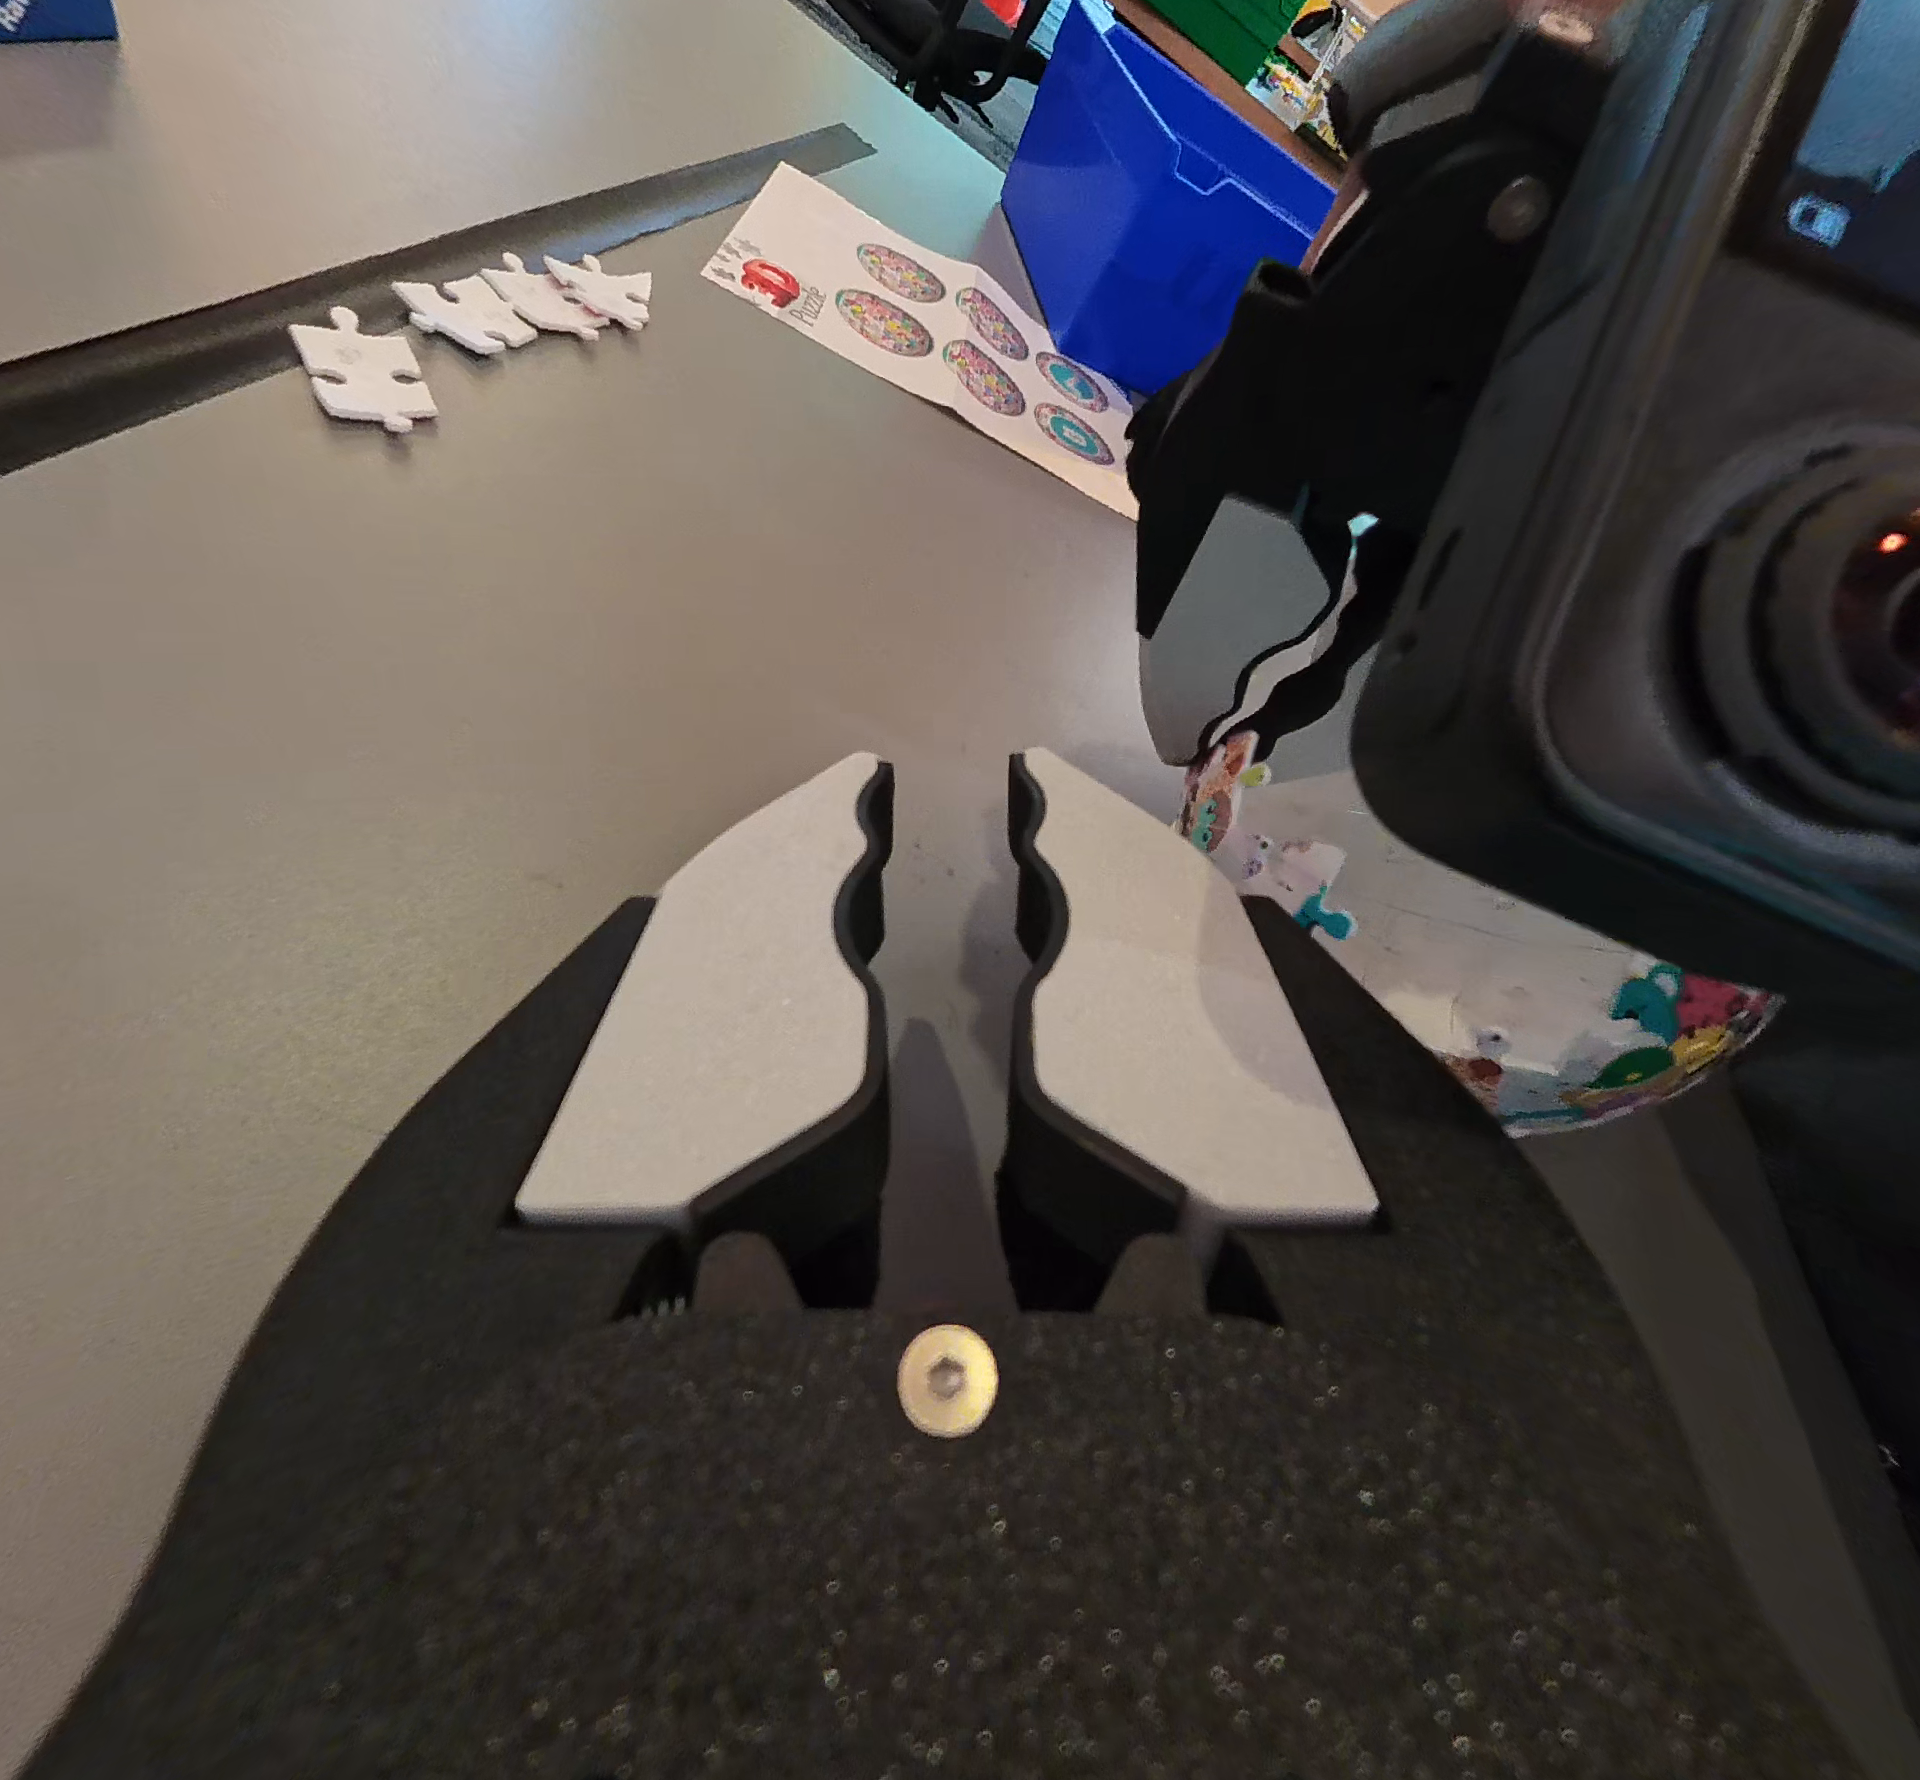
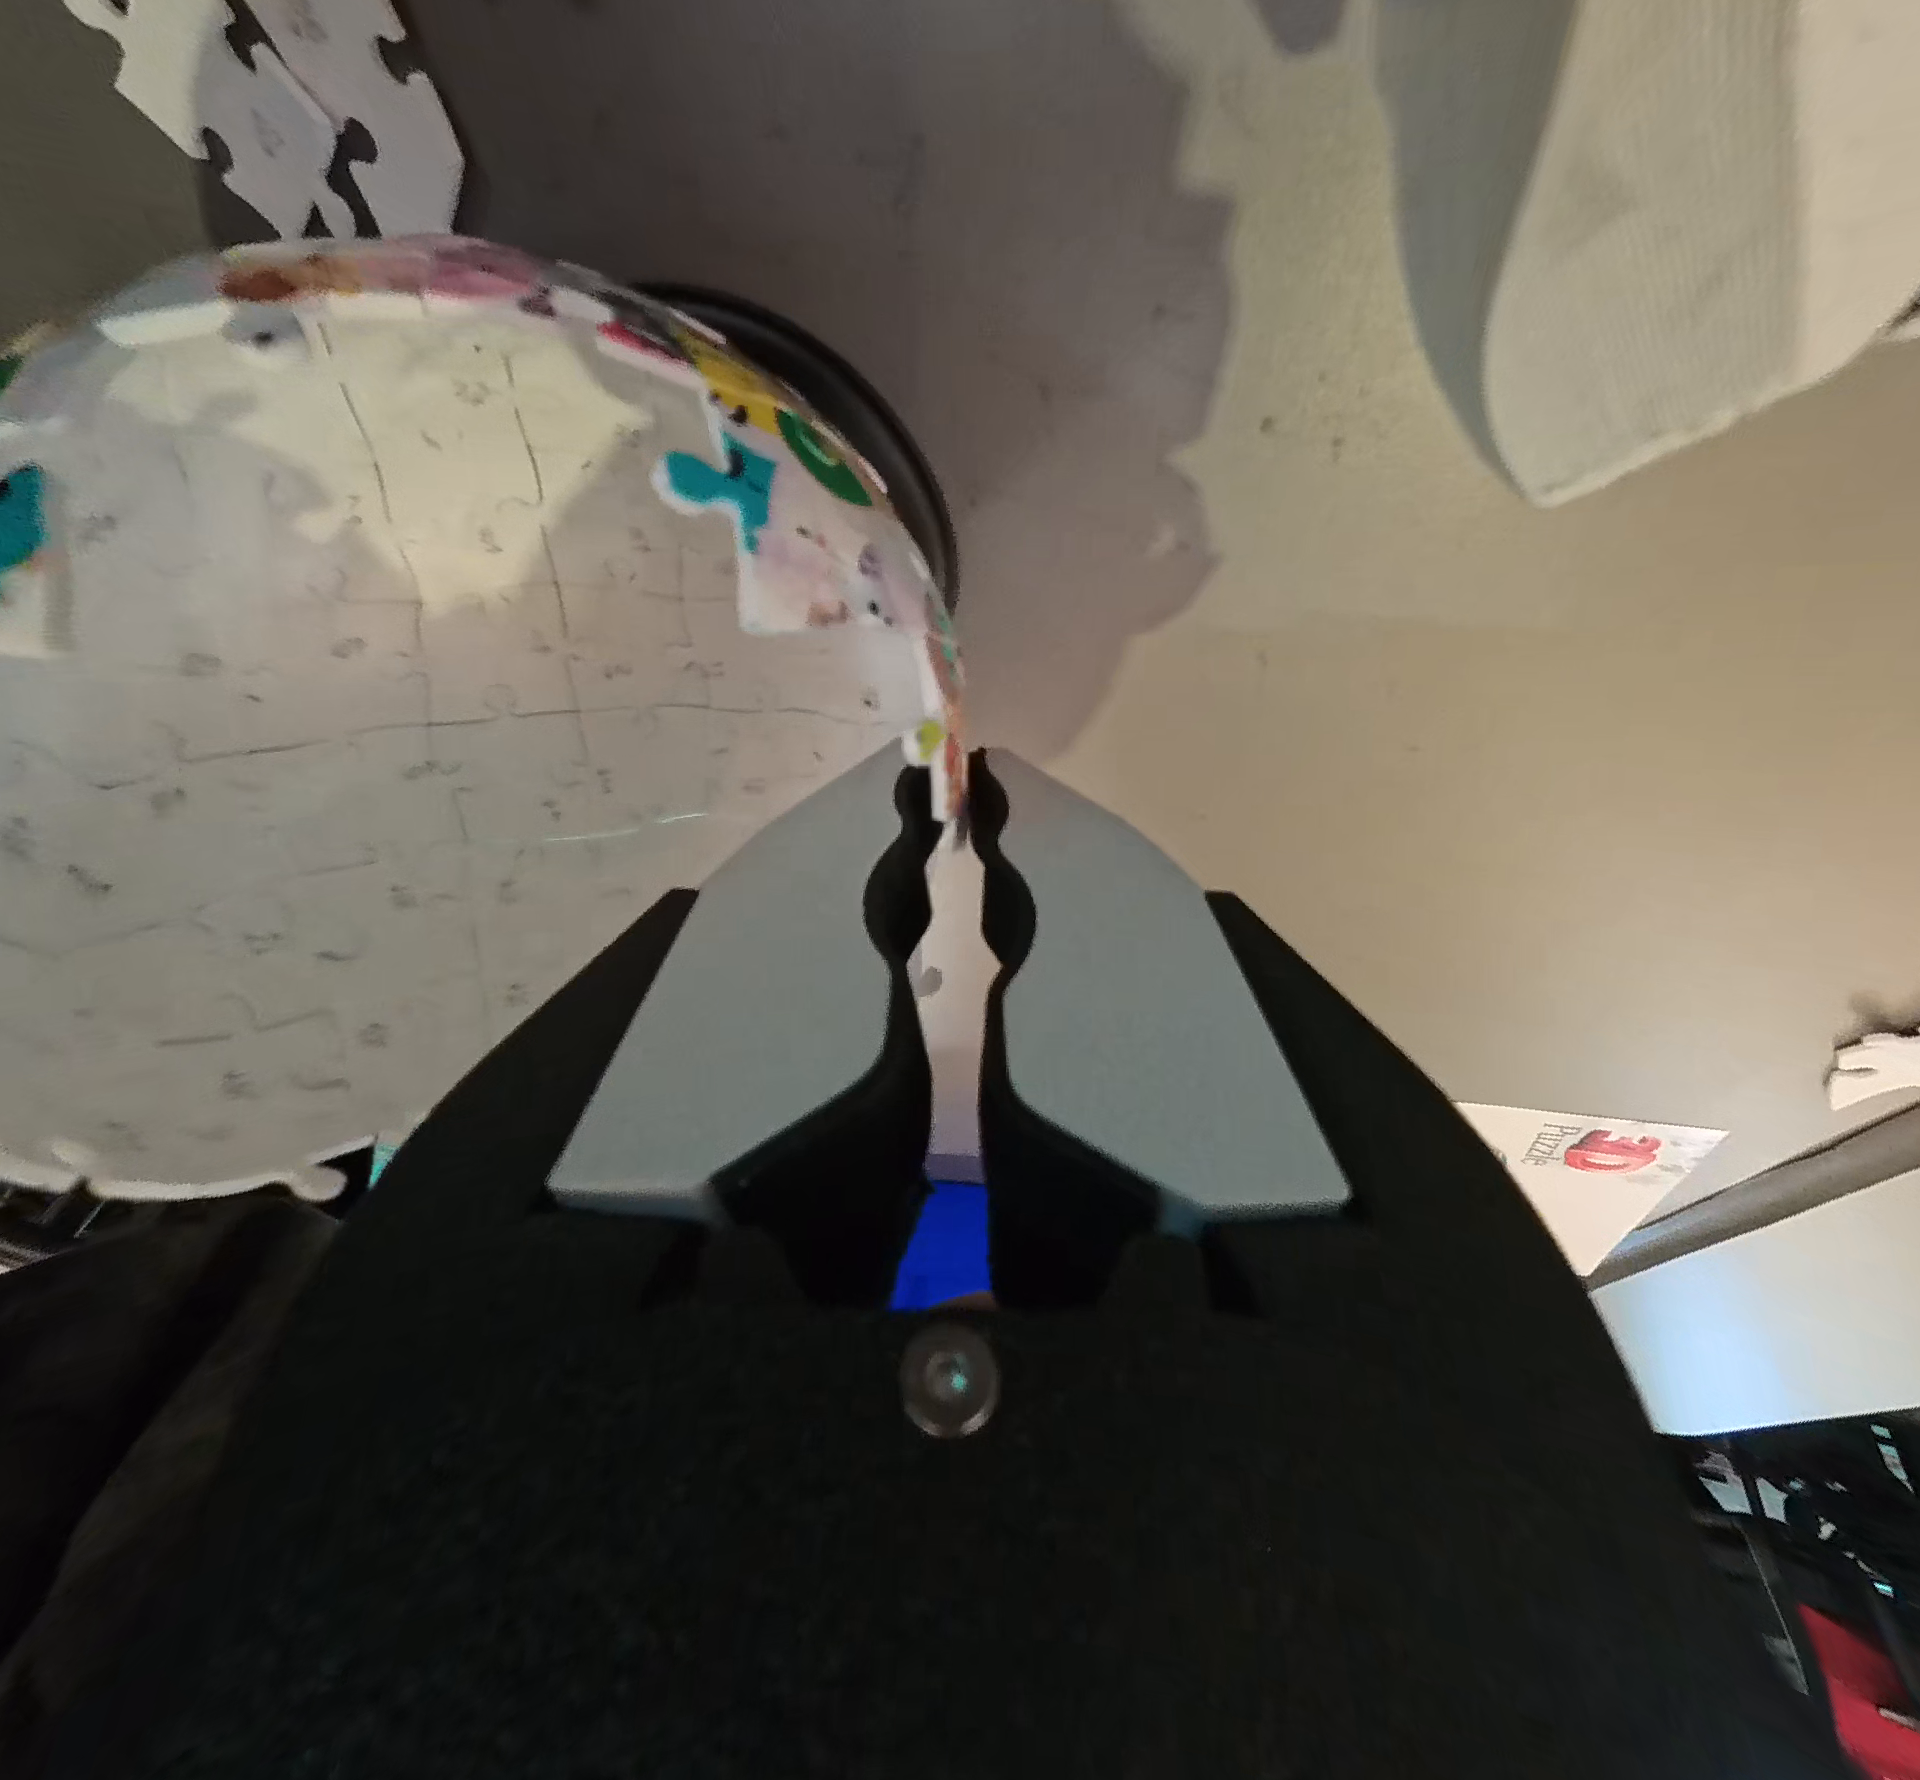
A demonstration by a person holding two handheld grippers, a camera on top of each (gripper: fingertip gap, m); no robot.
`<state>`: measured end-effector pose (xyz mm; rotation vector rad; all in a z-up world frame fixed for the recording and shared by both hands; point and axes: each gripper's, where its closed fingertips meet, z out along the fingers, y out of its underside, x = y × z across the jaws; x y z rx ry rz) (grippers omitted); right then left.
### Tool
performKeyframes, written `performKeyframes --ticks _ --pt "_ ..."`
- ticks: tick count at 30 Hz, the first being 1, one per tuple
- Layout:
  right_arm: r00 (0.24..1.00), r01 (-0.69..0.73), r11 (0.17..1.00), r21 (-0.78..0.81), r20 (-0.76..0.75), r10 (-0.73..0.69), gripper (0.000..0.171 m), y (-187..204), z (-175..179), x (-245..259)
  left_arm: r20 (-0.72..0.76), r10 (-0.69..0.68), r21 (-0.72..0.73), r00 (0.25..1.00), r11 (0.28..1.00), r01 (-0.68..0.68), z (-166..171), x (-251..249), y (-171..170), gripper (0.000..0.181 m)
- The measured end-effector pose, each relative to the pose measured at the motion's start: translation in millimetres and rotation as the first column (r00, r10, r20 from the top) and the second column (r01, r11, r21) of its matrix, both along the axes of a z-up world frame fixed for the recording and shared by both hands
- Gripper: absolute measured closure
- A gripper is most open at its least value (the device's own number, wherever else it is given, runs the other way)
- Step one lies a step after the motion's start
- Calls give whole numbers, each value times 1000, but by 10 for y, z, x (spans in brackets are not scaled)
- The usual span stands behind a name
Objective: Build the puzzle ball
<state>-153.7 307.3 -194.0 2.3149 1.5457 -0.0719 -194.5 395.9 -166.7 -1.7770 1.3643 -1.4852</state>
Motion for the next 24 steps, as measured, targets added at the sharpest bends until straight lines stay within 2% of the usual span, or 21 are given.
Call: performKeyframes --ticks 8,11,24 --pt "1000 -31 999 10 -4 31 165 5 -6 5 -1 -1 -1 1000 1000 1 -1 1 -1 161" --pt "999 -49 998 31 -3 49 151 8 -17 1 -1 0 0 1000 1000 0 -1 1 0 161" --pt "999 -7 986 169 -49 16 155 65 6 -40 0 0 -7 1000 1000 0 -1 1 2 161"
